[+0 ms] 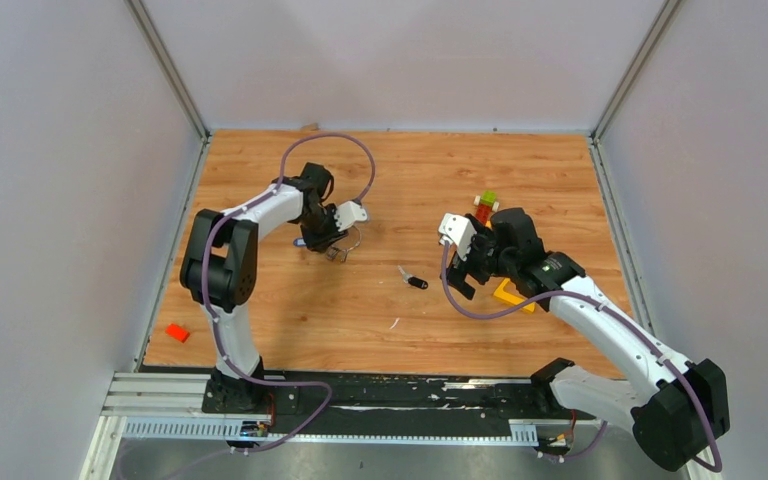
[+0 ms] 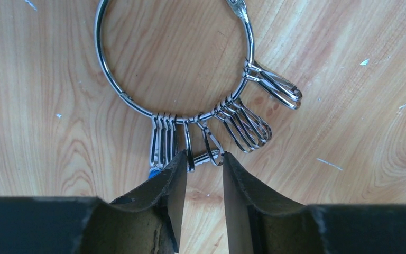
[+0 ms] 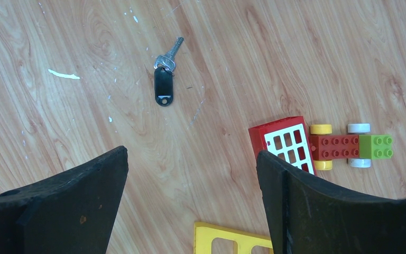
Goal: Put the keys on the keyring
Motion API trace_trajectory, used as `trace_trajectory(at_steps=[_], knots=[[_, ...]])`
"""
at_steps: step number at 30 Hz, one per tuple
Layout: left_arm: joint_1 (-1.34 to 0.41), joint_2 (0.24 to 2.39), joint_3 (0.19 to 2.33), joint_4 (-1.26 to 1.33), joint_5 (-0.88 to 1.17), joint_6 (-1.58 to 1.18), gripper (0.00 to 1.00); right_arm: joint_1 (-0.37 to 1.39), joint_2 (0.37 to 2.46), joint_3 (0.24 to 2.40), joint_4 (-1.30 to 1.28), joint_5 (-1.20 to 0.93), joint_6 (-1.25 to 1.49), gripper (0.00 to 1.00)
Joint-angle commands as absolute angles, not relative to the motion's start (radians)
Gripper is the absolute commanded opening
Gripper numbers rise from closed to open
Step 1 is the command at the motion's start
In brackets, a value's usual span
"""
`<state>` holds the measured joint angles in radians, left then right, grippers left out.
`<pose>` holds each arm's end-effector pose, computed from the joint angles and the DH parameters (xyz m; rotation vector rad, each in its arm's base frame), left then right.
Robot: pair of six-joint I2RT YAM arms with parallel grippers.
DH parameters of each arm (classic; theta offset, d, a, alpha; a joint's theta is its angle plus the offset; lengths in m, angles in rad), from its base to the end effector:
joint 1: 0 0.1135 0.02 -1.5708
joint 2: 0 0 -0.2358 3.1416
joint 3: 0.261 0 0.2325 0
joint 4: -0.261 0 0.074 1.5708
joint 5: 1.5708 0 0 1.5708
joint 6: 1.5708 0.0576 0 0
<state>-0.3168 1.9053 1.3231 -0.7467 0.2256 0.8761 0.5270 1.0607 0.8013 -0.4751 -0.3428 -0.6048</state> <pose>0.3278 -0.1210 0.1365 1.6277 2.3277 -0.2140 0.1913 0.1337 0.2337 -1.3655 1.8239 0.3537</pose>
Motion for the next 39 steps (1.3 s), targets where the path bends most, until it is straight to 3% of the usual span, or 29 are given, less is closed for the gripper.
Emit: trace_trajectory(at_steps=[1, 7, 15, 21, 39], knots=[[-0.311, 1.919, 1.344, -0.737, 0.24, 0.855, 0.37, 0.528, 1.067, 0.813, -0.472, -0.363, -0.617, 0.91], [-0.311, 1.879, 1.288, -0.689, 0.237, 0.84, 0.32, 0.528, 1.074, 0.815, -0.475, -0.365, -0.619, 0.91], [-0.313, 1.761, 1.2, -0.589, 0.231, 0.764, 0.47, 0.529, 1.078, 0.816, -0.479, -0.365, -0.62, 0.91], [-0.32, 1.713, 1.153, -0.562, 0.24, 0.737, 0.5, 0.53, 1.083, 0.817, -0.482, -0.369, -0.621, 0.91], [-0.324, 1.836, 1.19, -0.561, 0.205, 0.73, 0.35, 0.53, 1.087, 0.821, -0.489, -0.371, -0.622, 0.91]])
